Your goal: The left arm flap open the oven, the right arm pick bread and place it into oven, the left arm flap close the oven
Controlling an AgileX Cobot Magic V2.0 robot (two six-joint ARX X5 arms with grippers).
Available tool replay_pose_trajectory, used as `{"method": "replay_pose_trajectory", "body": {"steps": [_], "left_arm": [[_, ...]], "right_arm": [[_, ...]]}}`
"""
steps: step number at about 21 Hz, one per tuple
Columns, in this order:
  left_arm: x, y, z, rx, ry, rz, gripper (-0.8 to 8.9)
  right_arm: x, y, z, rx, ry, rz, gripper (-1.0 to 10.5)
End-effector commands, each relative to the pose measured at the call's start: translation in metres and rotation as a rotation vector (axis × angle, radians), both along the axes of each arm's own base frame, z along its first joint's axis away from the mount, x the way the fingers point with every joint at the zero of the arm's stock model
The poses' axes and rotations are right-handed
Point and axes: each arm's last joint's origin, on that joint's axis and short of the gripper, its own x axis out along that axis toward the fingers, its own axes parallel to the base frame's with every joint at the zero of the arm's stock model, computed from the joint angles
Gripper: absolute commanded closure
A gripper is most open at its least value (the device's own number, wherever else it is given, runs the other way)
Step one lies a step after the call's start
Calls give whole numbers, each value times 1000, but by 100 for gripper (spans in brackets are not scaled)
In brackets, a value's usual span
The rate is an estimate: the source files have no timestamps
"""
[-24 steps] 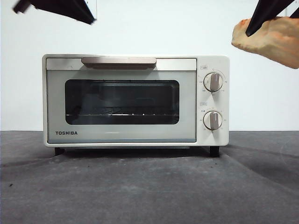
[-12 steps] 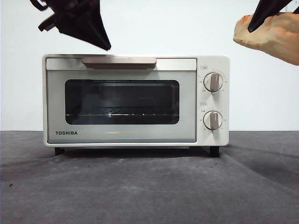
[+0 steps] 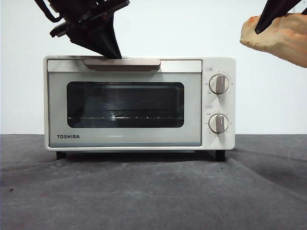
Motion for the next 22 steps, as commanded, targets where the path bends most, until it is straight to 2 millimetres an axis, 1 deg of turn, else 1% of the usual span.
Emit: {"method": "replay_pose_trajectory", "body": {"steps": [1, 11, 22], "left_arm": [[2, -8, 1, 19, -9, -21, 795], [-13, -20, -14, 107, 125, -83, 796], [-44, -37, -27, 214, 282, -177, 796]], "right_arm": [[0, 1, 7, 20, -14, 4, 757], [0, 1, 7, 18, -15, 6, 757], [0, 1, 7, 18, -16, 7, 757]]}}
